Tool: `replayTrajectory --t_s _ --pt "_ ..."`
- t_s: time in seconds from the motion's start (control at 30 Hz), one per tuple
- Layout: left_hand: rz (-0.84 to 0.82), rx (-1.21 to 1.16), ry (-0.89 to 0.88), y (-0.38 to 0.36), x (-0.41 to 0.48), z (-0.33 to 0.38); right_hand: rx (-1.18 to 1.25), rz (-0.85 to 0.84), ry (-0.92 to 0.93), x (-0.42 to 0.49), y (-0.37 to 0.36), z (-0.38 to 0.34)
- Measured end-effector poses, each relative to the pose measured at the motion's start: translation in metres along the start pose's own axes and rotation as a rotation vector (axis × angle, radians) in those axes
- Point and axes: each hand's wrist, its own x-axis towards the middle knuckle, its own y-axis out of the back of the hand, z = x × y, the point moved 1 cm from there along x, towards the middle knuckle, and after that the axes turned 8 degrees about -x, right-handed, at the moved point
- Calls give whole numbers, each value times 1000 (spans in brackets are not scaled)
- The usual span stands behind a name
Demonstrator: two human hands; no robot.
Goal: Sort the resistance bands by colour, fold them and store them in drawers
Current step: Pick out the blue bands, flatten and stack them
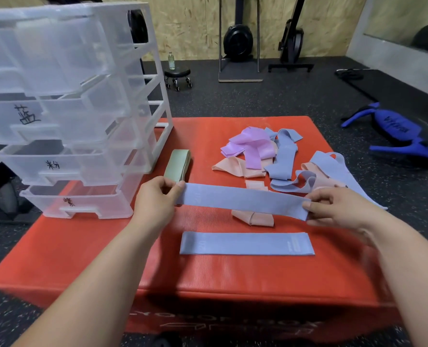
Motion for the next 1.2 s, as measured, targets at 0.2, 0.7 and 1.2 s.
replayTrajectory --t_s 0.2,0.7,1.2 --pt "-78 31 15 10 -16 -12 -75 87 31 -21 -7 6" --pt "-177 478 -45 8 -50 -18 -564 215 155 -27 -22 36" --pt "-430 579 -180 17 -40 -19 -787 64 268 -33 -12 29"
